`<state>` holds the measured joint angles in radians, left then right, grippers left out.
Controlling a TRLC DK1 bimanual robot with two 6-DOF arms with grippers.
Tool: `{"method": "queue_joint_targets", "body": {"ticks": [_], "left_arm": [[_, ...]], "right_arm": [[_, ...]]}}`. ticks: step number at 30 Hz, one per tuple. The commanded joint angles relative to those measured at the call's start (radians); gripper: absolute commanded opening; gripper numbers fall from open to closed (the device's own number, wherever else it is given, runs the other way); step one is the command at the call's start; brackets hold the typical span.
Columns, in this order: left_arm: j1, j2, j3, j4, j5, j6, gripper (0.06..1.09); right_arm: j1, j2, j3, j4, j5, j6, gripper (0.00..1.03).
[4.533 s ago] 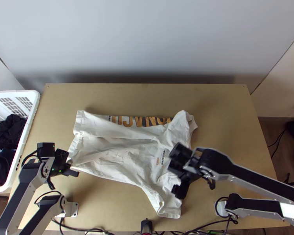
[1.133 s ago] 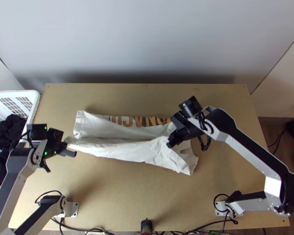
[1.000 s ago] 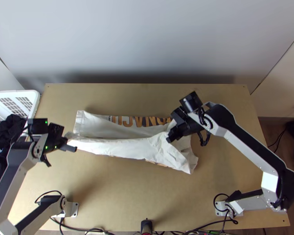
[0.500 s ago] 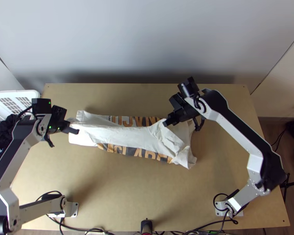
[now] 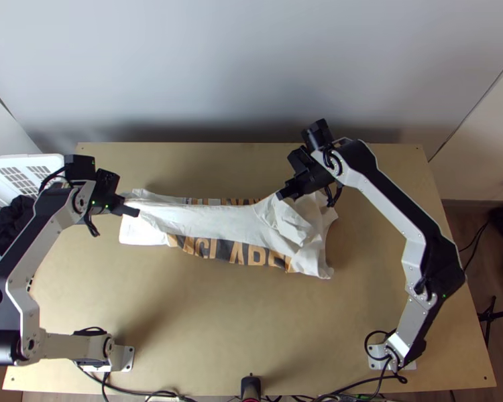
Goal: Fold the t-shirt
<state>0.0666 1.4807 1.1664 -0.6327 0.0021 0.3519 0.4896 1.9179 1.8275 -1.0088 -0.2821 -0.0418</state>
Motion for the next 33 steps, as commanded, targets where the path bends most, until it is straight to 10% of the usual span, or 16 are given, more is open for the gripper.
{"method": "queue_joint_targets", "body": {"ticks": [1,33], "left_arm": [[0.002,0.081,0.045,0.022,-0.002,0.002,0.09],[-0.021,0.395,0.165,0.119,-0.013,0.016,0.09]], "right_arm": [[-0.023,0.079,0.073,-0.013,0.001,-0.013,0.03],[-0.086,0.303,0.194,-0.043,0.009,-0.026,0.03]]}}
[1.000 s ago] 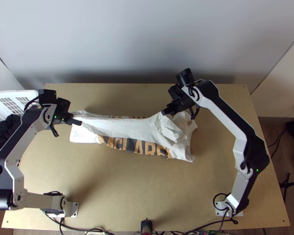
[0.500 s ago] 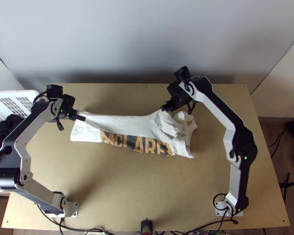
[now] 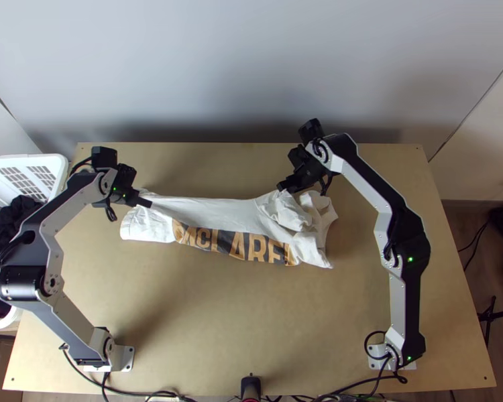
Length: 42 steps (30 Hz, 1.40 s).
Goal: Fold the t-shirt
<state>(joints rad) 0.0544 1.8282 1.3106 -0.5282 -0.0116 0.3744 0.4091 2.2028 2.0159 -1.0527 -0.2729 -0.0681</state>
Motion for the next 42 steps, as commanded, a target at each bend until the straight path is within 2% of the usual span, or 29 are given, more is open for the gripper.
{"method": "queue_joint_targets", "body": {"ticks": [1,6,7,8,9,11,12,13,16,21,26,31,37,42], "left_arm": [[-0.01,0.051,0.026,0.014,0.001,-0.009,0.09],[-0.014,0.051,0.027,0.007,0.001,-0.019,0.14],[-0.014,0.051,0.027,0.007,0.001,-0.019,0.14],[-0.014,0.049,0.029,0.007,0.001,-0.019,0.15],[-0.014,0.048,0.032,0.004,0.001,-0.019,0.25],[-0.014,0.04,0.05,-0.018,0.001,-0.026,0.66],[-0.016,0.036,0.064,-0.039,0.001,-0.031,0.86],[-0.016,0.029,0.075,-0.058,0.001,-0.034,0.95],[-0.014,-0.012,0.093,-0.119,0.002,-0.058,1.02],[-0.011,-0.121,0.039,-0.234,0.015,-0.1,1.02],[-0.03,-0.233,-0.09,-0.25,0.018,-0.115,1.03],[-0.031,-0.291,-0.131,-0.256,0.018,-0.138,1.02],[-0.025,-0.326,-0.148,-0.294,0.018,-0.16,1.02],[-0.03,-0.3,-0.151,-0.289,0.019,-0.177,1.02]], "right_arm": [[-0.006,0.018,0.007,-0.001,0.0,0.001,0.03],[-0.006,0.009,0.01,-0.001,0.0,0.007,0.03],[-0.006,0.006,0.01,-0.001,0.0,0.01,0.07],[-0.006,0.005,0.01,-0.001,0.0,0.016,0.2],[-0.007,0.003,0.01,-0.001,0.0,0.027,0.39],[-0.006,-0.002,0.014,-0.004,0.0,0.036,0.85],[-0.006,-0.005,0.018,-0.013,0.0,0.036,0.94],[-0.006,-0.009,0.024,-0.024,0.0,0.036,0.98],[-0.001,-0.043,0.032,-0.036,-0.002,0.037,0.98],[0.02,-0.126,0.064,-0.041,-0.002,0.057,0.98],[0.076,-0.195,0.066,-0.072,-0.002,0.06,0.98],[0.131,-0.21,0.038,-0.121,-0.003,0.076,0.98],[0.263,-0.275,-0.101,-0.122,-0.005,0.082,0.98],[0.286,-0.31,-0.312,-0.046,-0.006,0.073,0.98]]}}
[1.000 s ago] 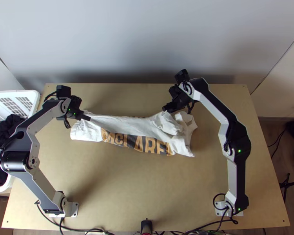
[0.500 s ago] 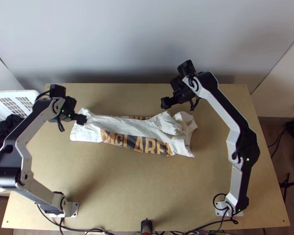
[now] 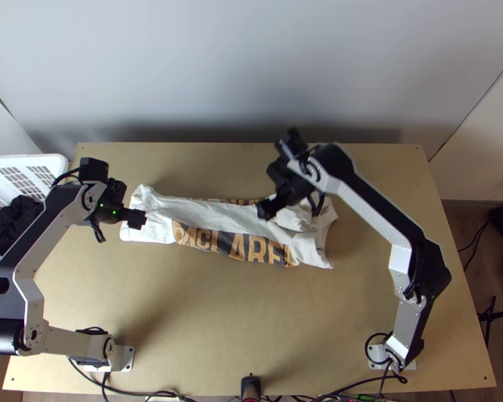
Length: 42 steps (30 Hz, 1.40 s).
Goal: Fold the t-shirt
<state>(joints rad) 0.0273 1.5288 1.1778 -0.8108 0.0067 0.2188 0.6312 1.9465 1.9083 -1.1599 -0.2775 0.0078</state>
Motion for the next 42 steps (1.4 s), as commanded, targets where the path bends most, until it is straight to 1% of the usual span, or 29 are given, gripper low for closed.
{"method": "queue_joint_targets", "body": {"ticks": [1,10,13,20,25,36,37,39,40,42], "left_arm": [[-0.004,0.007,-0.018,-0.002,0.001,-0.024,1.02],[-0.018,0.1,0.042,0.024,0.001,-0.098,1.03],[-0.036,0.129,0.057,0.025,0.001,-0.107,1.03],[-0.053,0.195,0.103,0.03,-0.001,-0.124,1.02],[-0.059,0.232,0.102,0.047,-0.001,-0.136,1.03],[-0.069,0.287,0.083,0.056,0.001,-0.156,1.02],[-0.069,0.295,0.083,0.056,0.009,-0.154,0.99],[-0.063,0.298,0.088,0.056,0.059,-0.159,0.86],[-0.058,0.298,0.091,0.056,0.082,-0.164,0.78],[-0.056,0.294,0.098,0.056,0.111,-0.171,0.57]], "right_arm": [[0.064,-0.054,-0.23,0.078,0.0,-0.005,0.98],[0.05,-0.041,-0.367,0.206,0.001,-0.006,0.98],[0.038,-0.038,-0.4,0.238,0.001,-0.005,0.98],[0.028,-0.037,-0.407,0.25,0.001,-0.006,0.98],[0.018,-0.043,-0.405,0.25,0.001,-0.025,0.98],[0.015,-0.05,-0.403,0.25,0.001,-0.023,0.98],[0.013,-0.05,-0.403,0.25,0.001,-0.023,0.98],[0.012,-0.052,-0.403,0.25,0.001,-0.023,0.98],[0.01,-0.054,-0.405,0.25,0.001,-0.023,0.98],[0.007,-0.057,-0.405,0.25,0.001,-0.023,0.98]]}}
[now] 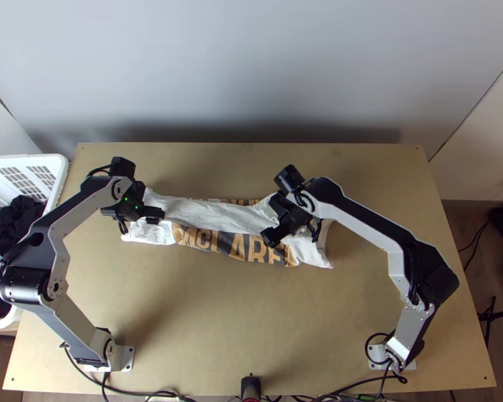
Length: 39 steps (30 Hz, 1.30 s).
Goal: Fold the t-shirt
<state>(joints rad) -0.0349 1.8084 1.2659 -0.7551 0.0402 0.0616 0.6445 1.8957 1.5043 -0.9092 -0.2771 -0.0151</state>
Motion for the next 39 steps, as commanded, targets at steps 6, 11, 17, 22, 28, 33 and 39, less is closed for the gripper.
{"method": "queue_joint_targets", "body": {"ticks": [6,11,17,22,28,33,39], "left_arm": [[0.01,-0.031,0.02,0.033,0.093,-0.029,0.09],[0.041,-0.077,0.027,0.031,0.093,-0.02,0.09],[0.104,-0.116,0.047,0.025,0.093,0.001,0.09],[0.167,-0.124,0.063,0.02,0.096,0.024,0.09],[0.188,-0.144,0.089,-0.009,0.101,0.043,0.09],[0.118,-0.172,0.162,-0.056,0.136,0.038,0.09],[-0.017,-0.172,0.242,-0.093,0.181,0.012,0.09]], "right_arm": [[-0.008,-0.007,-0.007,0.0,0.001,-0.002,0.98],[-0.006,-0.009,0.005,0.0,0.001,0.0,0.98],[-0.006,-0.033,0.079,-0.039,0.001,0.0,0.98],[-0.02,-0.069,0.142,-0.068,0.001,0.003,0.98],[-0.059,-0.11,0.142,-0.079,0.001,0.004,0.98],[-0.101,-0.153,0.112,-0.079,-0.001,0.006,0.98],[-0.149,-0.207,0.05,-0.077,-0.001,0.001,0.98]]}}
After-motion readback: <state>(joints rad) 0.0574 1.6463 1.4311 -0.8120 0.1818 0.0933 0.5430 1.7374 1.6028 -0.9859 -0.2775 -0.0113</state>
